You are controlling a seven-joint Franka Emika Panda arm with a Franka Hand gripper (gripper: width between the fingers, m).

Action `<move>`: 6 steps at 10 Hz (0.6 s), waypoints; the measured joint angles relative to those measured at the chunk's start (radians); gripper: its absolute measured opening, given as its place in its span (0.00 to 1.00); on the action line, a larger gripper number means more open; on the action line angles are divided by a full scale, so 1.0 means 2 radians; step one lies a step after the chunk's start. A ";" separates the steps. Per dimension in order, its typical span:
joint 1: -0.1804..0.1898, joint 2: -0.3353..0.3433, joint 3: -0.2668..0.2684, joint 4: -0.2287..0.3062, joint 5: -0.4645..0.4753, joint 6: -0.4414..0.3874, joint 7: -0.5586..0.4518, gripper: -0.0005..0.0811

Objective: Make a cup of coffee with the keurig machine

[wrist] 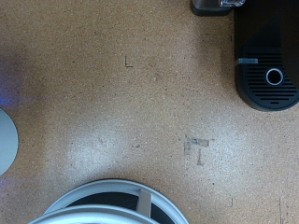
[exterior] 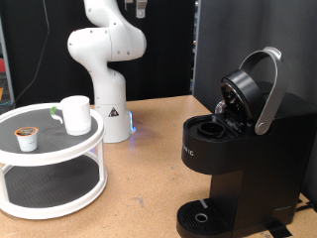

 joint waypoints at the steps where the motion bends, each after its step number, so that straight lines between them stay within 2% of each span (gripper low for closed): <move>1: -0.002 0.000 -0.008 -0.002 -0.002 0.002 -0.013 0.99; 4: -0.008 0.001 -0.066 -0.005 -0.025 0.005 -0.086 0.99; 6: -0.015 0.001 -0.088 -0.005 -0.038 0.013 -0.106 0.99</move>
